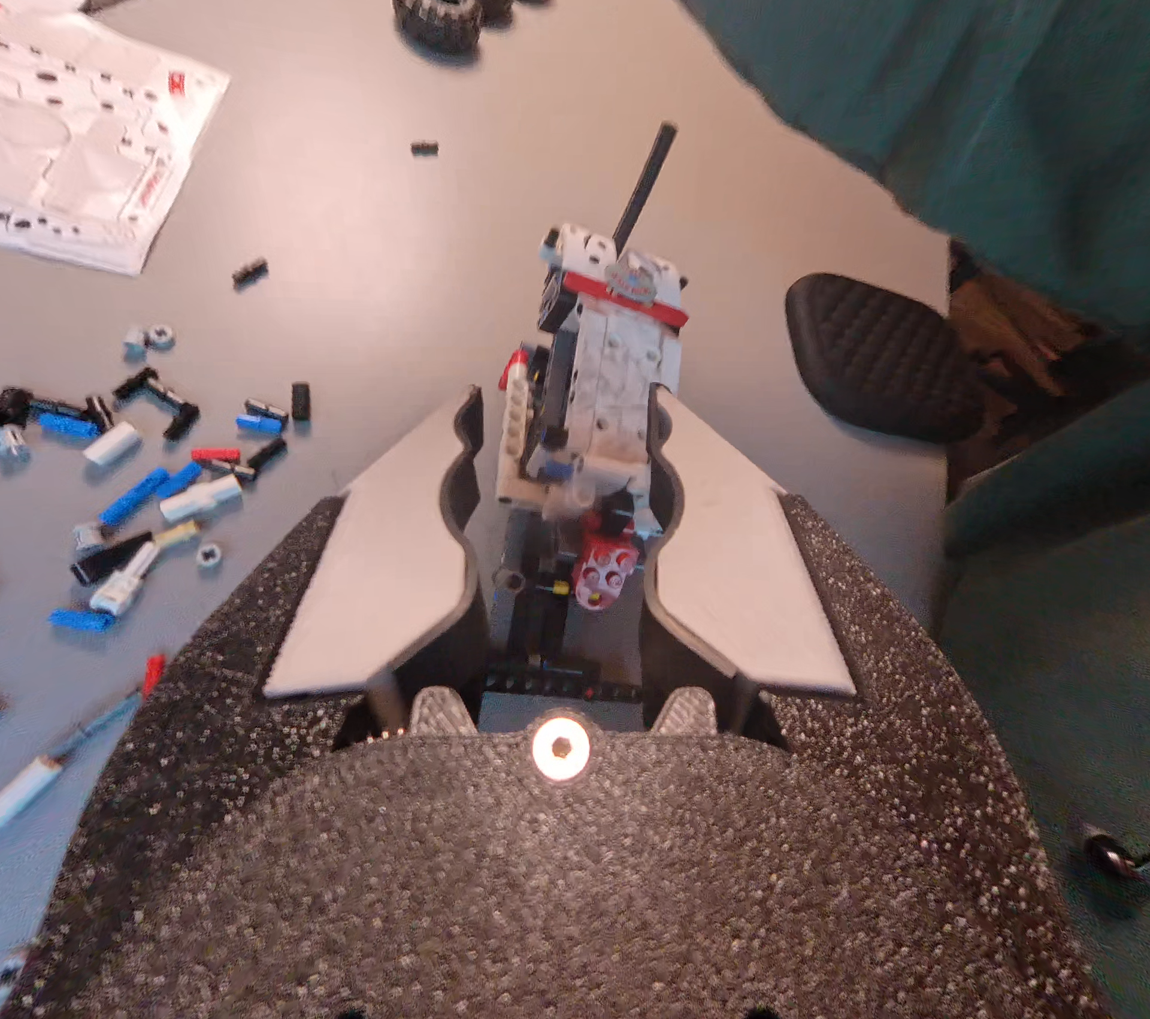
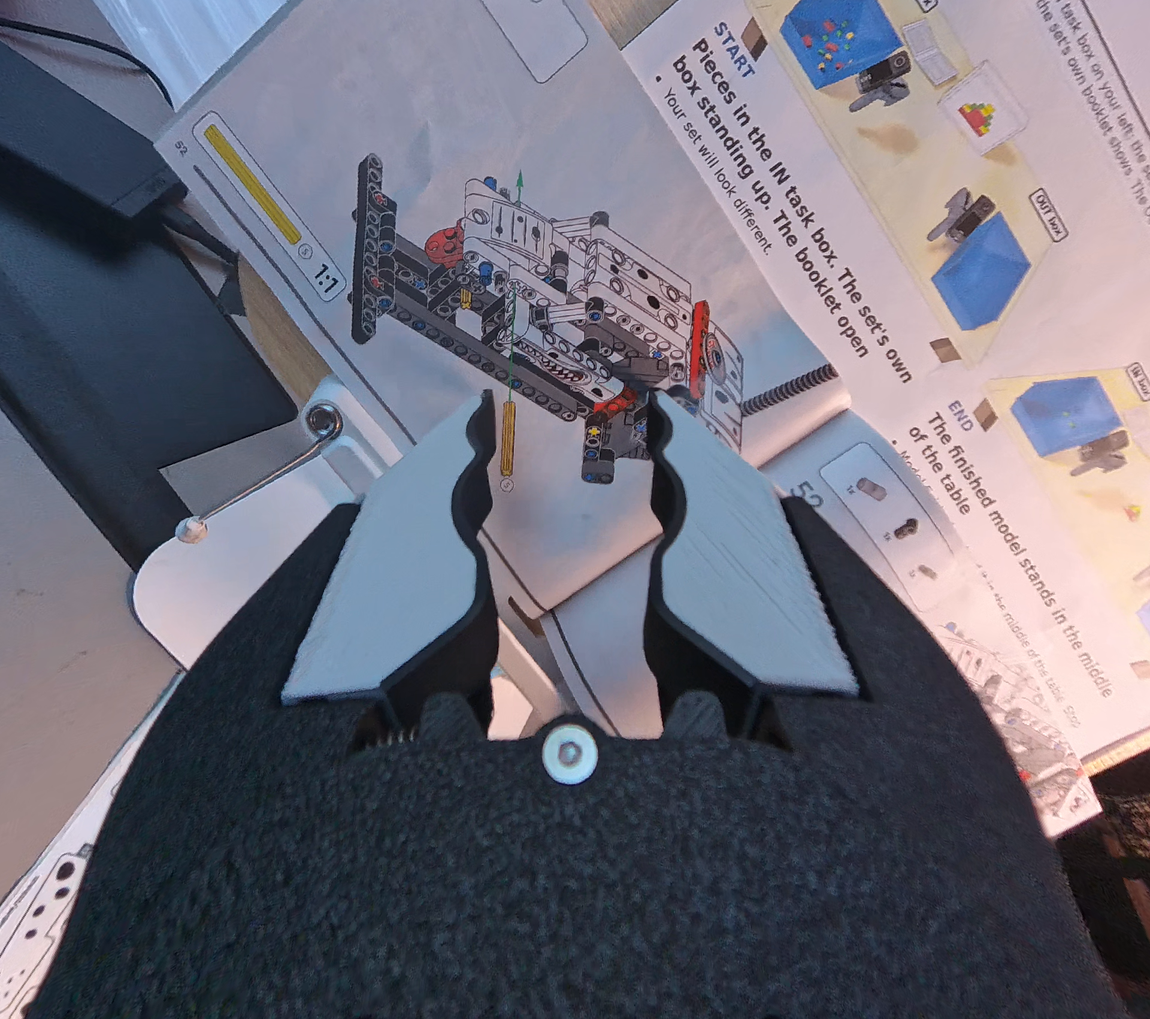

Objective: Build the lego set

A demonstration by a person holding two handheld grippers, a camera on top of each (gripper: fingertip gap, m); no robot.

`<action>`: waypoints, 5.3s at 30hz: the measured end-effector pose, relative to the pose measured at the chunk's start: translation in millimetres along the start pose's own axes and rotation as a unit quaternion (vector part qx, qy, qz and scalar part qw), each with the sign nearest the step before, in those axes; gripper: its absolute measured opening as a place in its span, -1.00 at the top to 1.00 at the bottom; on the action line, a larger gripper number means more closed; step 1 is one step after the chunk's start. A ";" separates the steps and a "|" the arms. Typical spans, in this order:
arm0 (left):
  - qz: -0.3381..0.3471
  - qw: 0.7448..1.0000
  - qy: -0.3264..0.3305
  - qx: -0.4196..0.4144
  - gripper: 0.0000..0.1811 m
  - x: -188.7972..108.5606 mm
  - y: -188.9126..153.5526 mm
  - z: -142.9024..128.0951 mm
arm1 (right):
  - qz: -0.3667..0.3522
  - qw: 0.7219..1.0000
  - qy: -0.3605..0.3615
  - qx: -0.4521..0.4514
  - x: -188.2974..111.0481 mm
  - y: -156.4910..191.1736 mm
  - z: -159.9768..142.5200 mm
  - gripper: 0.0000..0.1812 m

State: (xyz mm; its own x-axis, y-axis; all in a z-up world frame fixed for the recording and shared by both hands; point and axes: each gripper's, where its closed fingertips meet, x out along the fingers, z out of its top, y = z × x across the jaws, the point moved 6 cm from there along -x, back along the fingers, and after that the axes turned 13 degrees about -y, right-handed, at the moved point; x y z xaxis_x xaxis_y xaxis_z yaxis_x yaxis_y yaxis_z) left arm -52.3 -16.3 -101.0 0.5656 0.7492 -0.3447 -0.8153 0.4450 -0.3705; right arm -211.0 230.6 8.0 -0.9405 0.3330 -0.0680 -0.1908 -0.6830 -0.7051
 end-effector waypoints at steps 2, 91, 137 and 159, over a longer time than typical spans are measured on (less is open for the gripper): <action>0.018 1.000 -0.007 0.001 0.50 -0.3 -0.6 -12.8 | 0.002 1.000 0.006 0.002 -2.8 1.8 -2.4 0.46; 0.067 0.989 -0.028 0.126 0.68 -58.6 -12.3 -63.9 | 0.580 0.813 0.050 0.013 -270.8 152.6 -20.8 0.42; 0.066 0.979 -0.096 0.170 0.66 -44.5 -27.9 -75.3 | 0.401 0.887 0.108 0.203 -358.7 188.0 -111.8 0.97; -0.149 0.975 -0.151 0.059 0.88 -41.3 -108.2 -45.4 | 0.388 0.883 -0.152 0.215 -391.4 192.7 30.3 0.97</action>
State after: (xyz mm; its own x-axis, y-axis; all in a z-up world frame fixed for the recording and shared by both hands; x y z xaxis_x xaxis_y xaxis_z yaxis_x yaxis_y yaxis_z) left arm 18.2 -117.6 -85.9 0.7315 0.6806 0.0403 -0.6389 0.7049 -0.3080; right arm 111.8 -51.1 -79.8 -0.8545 -0.4895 -0.1741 0.5170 -0.8343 -0.1914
